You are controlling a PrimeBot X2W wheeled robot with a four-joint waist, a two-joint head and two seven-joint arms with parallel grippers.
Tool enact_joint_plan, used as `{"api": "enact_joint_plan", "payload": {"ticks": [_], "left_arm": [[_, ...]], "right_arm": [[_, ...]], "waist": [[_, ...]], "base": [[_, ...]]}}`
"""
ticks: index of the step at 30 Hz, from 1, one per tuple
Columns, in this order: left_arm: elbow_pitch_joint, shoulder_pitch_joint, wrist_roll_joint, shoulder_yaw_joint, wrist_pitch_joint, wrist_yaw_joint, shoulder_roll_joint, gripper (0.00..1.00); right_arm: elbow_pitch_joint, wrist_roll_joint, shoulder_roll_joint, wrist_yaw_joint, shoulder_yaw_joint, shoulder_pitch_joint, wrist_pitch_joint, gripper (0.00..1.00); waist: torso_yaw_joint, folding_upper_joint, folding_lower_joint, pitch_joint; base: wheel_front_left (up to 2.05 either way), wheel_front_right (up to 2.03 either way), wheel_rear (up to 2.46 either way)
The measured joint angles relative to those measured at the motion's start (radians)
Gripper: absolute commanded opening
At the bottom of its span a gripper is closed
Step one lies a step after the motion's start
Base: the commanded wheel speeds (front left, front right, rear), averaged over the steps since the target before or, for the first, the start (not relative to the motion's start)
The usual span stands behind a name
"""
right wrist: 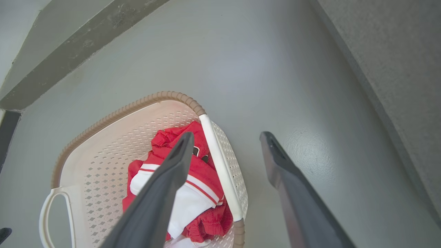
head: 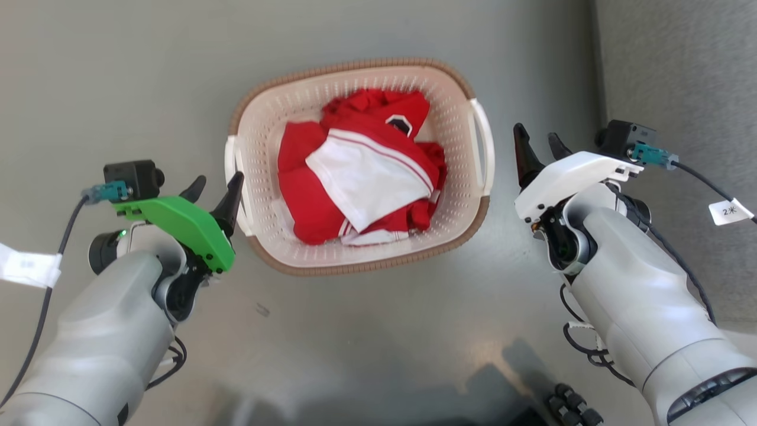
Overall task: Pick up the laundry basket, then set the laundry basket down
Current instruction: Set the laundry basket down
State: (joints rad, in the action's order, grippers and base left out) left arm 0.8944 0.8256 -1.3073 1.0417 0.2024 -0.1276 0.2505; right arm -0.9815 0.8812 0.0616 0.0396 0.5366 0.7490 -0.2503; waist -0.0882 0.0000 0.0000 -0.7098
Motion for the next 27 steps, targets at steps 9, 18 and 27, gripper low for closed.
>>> {"api": "enact_joint_plan", "payload": {"ticks": [9, 18, 27], "left_arm": [[-0.013, -0.048, -0.002, 0.005, 0.022, 0.000, 0.003, 1.00], [-0.038, -0.103, -0.010, 0.001, 0.038, 0.000, 0.015, 1.00], [-0.080, -0.142, -0.013, -0.033, 0.046, 0.000, 0.015, 1.00]], "right_arm": [[0.032, -0.071, 0.000, -0.013, -0.043, -0.055, 0.000, 1.00], [0.075, -0.146, -0.001, -0.030, -0.077, -0.104, 0.000, 1.00], [0.144, -0.231, 0.010, -0.040, -0.097, -0.162, 0.000, 1.00]], "waist": [[-0.007, 0.0000, 0.0000, 0.119], [-0.012, 0.0000, 0.0000, 0.219], [-0.009, 0.0000, -0.0001, 0.318]], "base": [[0.00, 0.00, 0.00], [0.00, 0.00, 0.00], [0.00, 0.00, 0.00]]}}
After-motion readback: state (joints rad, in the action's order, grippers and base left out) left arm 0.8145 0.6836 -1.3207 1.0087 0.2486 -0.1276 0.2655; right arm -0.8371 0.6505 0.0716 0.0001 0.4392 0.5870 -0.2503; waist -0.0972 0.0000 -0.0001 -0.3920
